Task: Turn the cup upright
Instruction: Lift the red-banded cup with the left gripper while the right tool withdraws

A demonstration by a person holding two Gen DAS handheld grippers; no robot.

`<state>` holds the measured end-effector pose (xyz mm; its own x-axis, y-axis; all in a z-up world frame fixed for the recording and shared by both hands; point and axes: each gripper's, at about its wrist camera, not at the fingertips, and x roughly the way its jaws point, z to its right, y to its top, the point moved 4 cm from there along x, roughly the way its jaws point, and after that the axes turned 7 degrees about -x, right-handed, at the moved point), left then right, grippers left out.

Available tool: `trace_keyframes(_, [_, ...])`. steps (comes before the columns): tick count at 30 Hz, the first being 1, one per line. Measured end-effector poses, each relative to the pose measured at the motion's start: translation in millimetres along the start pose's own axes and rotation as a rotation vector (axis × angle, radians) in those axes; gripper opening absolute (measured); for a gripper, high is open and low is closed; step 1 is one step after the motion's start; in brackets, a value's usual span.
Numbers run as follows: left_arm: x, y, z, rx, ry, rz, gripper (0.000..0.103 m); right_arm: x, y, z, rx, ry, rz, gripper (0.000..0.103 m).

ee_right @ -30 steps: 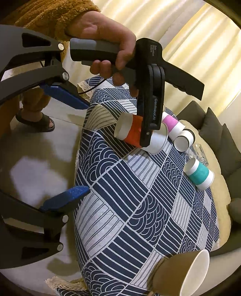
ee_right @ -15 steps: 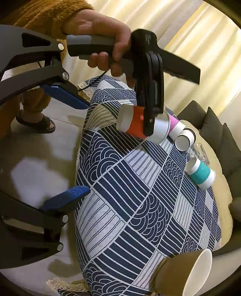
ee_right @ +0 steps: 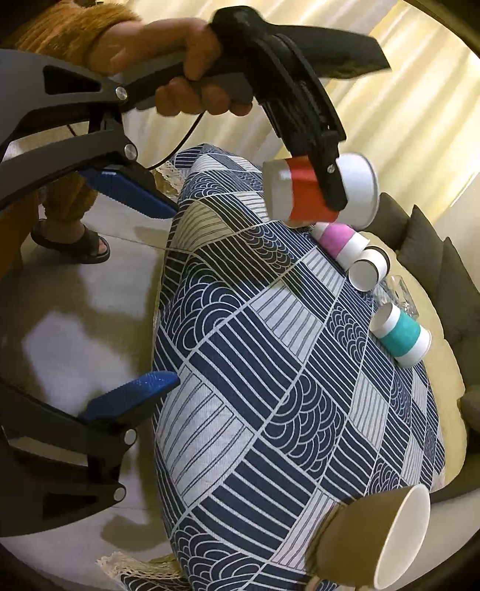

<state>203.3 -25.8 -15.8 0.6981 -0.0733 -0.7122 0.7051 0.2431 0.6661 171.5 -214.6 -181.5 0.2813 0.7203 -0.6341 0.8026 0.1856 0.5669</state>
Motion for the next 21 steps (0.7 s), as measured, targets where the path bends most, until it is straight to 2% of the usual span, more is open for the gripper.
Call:
trace_keyframes(7, [-17.7, -13.8, 8.0, 0.003, -0.088, 0.302, 0.062, -13.5, 2.1, 21.8, 0.075, -0.012, 0.042, 0.084])
trace_keyframes(10, [-18.8, -24.4, 9.8, 0.027, -0.084, 0.395, 0.062, -19.7, 3.5, 29.2, 0.100, -0.014, 0.065, 0.084])
trace_keyframes(13, [-15.5, -34.7, 7.2, 0.019, -0.095, 0.454, 0.062, -25.9, 5.4, 32.7, 0.110, -0.011, 0.089, 0.084])
trace_keyframes(19, [-6.8, -60.5, 0.5, 0.014, -0.043, 0.565, 0.062, -31.2, 8.4, 30.3, 0.095, -0.002, 0.117, 0.084])
trace_keyframes(21, [-0.3, -71.1, -2.4, 0.012, 0.020, 0.596, 0.062, -29.9, 9.2, 28.9, 0.092, -0.003, 0.121, 0.084])
